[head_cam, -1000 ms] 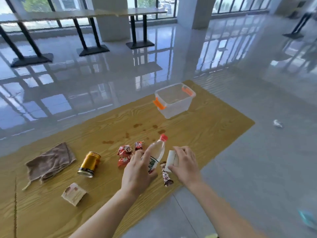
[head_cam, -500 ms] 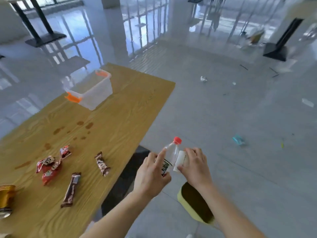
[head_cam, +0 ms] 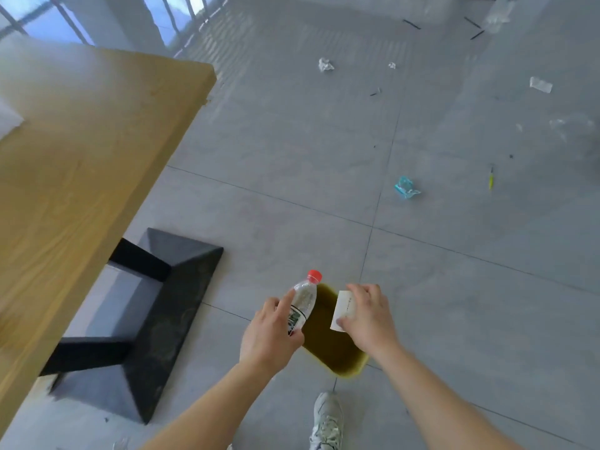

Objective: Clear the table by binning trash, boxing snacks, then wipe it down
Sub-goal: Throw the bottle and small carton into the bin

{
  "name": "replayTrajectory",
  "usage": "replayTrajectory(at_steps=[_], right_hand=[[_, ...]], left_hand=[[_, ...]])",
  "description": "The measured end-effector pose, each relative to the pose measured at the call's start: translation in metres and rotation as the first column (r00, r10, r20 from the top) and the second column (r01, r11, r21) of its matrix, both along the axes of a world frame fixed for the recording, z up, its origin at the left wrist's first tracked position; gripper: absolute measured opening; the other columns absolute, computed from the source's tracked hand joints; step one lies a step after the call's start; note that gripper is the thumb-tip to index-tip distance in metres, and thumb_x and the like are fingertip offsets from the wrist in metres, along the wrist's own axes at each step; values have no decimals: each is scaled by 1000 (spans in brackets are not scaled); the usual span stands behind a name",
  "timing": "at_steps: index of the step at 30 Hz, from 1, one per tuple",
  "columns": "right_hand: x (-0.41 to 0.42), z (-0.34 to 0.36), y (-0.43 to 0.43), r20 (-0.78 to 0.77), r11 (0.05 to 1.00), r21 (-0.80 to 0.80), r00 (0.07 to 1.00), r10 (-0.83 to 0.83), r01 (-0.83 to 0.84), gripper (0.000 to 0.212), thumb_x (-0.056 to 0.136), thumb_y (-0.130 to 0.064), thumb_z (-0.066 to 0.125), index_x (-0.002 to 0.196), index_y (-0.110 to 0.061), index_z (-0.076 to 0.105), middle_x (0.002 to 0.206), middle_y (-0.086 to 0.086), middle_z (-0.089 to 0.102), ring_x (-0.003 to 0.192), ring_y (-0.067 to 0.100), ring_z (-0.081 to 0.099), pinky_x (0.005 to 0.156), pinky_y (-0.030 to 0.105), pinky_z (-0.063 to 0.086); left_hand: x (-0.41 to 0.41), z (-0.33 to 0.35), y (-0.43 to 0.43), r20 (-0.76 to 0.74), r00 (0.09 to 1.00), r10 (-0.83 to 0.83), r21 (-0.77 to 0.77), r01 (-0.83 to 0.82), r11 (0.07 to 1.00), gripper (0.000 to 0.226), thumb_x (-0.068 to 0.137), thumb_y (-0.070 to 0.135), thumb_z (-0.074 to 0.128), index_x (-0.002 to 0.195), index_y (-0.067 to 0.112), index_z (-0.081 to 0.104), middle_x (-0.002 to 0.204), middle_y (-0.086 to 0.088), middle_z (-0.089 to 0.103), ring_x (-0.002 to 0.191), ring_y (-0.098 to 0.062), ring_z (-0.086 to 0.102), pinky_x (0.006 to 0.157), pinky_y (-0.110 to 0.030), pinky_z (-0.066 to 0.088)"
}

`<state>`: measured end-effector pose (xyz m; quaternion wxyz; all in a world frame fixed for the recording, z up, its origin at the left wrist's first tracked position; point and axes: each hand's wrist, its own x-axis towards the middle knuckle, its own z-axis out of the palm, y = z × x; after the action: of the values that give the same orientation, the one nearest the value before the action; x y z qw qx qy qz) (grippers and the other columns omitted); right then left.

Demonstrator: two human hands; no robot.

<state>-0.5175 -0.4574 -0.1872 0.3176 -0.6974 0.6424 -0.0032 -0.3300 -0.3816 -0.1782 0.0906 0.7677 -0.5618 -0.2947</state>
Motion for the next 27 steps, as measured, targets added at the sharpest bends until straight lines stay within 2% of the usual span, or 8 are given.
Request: replayTrajectory(at_steps=[5, 9, 14, 19, 23, 27], right_hand=[[-20, -84, -7, -23, 995, 96, 1000, -7, 9, 72, 79, -29, 80, 142, -23, 44, 132, 5, 40, 119, 30, 43, 102, 34, 37], [-32, -147, -4, -65, 986, 166, 998, 15, -5, 76, 80, -30, 79, 145, -23, 40, 134, 4, 39, 121, 28, 43, 103, 33, 37], [-43, -213, -1, -100, 977, 213, 995, 0, 22, 75, 83, -33, 78, 146, -24, 38, 136, 2, 39, 125, 24, 41, 107, 33, 38], [-41, -256, 0, -156, 976, 218, 987, 27, 8, 71, 87, -39, 73, 146, -28, 35, 137, 2, 39, 120, 24, 45, 105, 31, 39], [-36, -279, -2, -142, 982, 185, 990, -10, 36, 66, 89, -40, 71, 145, -32, 36, 141, -2, 37, 119, 21, 47, 103, 31, 44], [-41, -291, -4, -143, 986, 164, 990, -9, 33, 63, 92, -39, 67, 146, -32, 35, 143, -1, 36, 116, 22, 50, 102, 32, 46]], left_hand=[[-10, -75, -20, 61, 993, -104, 94, 98, 991, 72, 82, 37, 63, 144, 37, 26, 121, 4, 50, 99, -17, 52, 69, -24, 42], [-17, -136, -32, 95, 976, -194, 168, 176, 970, 70, 83, 31, 60, 145, 33, 27, 121, 0, 49, 102, -22, 52, 76, -33, 48], [-39, -205, -43, 114, 959, -259, 247, 225, 942, 69, 82, 28, 57, 144, 32, 28, 112, -1, 48, 96, -22, 49, 65, -32, 39], [-58, -255, -57, 94, 983, -155, 319, 118, 941, 67, 81, 33, 63, 141, 32, 33, 99, 2, 45, 84, -18, 49, 61, -29, 43], [-71, -284, -70, 76, 997, -28, 339, 1, 941, 67, 86, 41, 64, 144, 32, 31, 115, 0, 54, 92, -18, 57, 63, -25, 48], [-79, -298, -79, 48, 997, 58, 351, -71, 934, 58, 90, 44, 60, 140, 28, 36, 119, -2, 53, 93, -17, 55, 68, -27, 48]])
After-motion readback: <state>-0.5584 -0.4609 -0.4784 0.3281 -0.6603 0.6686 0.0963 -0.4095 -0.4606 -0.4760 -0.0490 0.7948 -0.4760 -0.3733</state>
